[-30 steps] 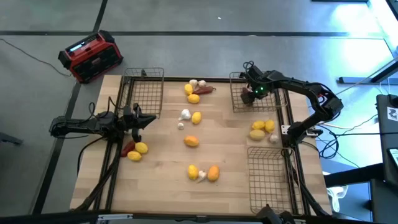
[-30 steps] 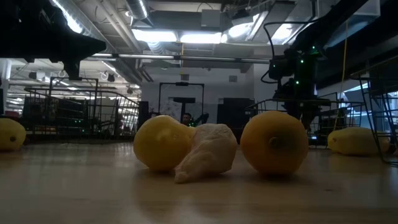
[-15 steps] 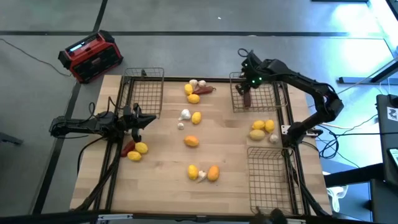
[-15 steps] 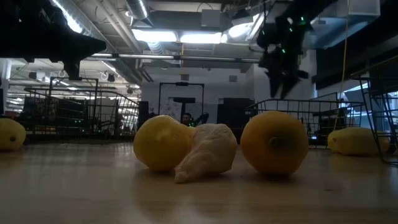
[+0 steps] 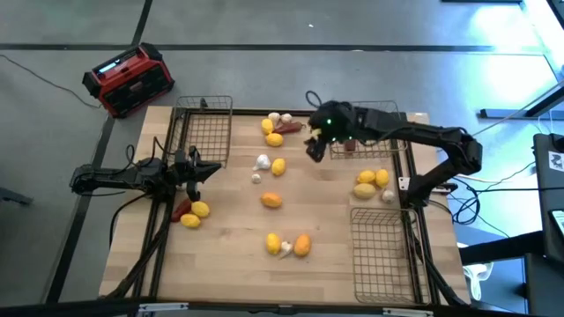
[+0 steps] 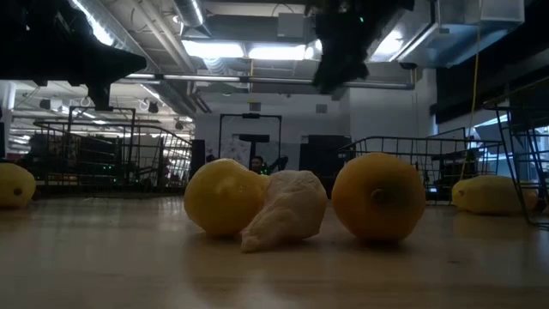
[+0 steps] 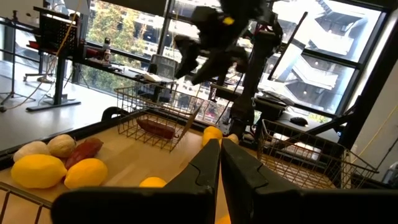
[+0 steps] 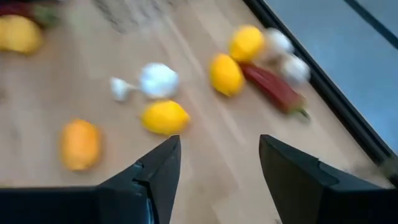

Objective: Sort produce into baskets
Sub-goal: Put the yellow lemon into the top left wire basket

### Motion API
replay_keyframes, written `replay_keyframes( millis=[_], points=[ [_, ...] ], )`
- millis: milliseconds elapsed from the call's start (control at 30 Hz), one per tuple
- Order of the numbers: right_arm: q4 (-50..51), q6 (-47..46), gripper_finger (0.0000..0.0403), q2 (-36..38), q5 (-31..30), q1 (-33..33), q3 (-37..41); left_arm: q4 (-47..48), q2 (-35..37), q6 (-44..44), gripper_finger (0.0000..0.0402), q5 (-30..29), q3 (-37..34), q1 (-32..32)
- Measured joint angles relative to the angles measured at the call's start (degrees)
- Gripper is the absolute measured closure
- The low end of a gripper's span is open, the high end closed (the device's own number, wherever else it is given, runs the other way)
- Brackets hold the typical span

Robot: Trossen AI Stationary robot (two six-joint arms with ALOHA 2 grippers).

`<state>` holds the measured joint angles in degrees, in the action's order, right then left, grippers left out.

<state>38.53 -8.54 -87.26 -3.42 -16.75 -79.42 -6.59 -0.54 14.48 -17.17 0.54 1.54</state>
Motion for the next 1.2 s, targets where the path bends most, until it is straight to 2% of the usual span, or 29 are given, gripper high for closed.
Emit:
replay_keyframes(
  millis=[233, 333, 433, 600, 733, 900, 1200],
  points=[
    [-10.41, 2.25, 0.0187, 0.0, 0.19, 6.39, 1.06, 0.0, 0.0, -0.02, 0.0389, 0.0, 0.0, 0.02],
    [-13.3, 1.91, 0.0181, -0.32, 3.65, 7.71, 2.41, 0.0, 0.0, -0.02, 0.0389, 0.0, 0.0, 0.01],
    [-15.35, 0.04, 0.0161, -2.26, 6.8, 8.82, 2.72, 0.02, 0.02, -0.04, 0.0389, 0.0, 0.0, 0.0],
    [-19.09, -0.08, 0.0118, -8.0, 8.13, 11.55, 2.78, 0.09, 0.02, -0.95, 0.0389, 0.01, 0.0, -0.01],
    [-21.22, -0.06, 0.01, -12.79, 8.17, 14.15, 2.78, 0.14, 0.02, -0.96, 0.0389, 0.09, 0.0, -0.09],
    [-22.56, 0.91, 0.0096, -17.46, 8.03, 17.35, 2.78, 0.17, 0.02, 0.1, 0.0389, 0.15, 0.0, -0.1],
    [-25.68, 1.57, 0.0095, -24.81, 2.65, 20.2, 2.78, 0.42, 0.02, 0.19, 0.0389, 0.11, 0.0, -0.09]
  ],
)
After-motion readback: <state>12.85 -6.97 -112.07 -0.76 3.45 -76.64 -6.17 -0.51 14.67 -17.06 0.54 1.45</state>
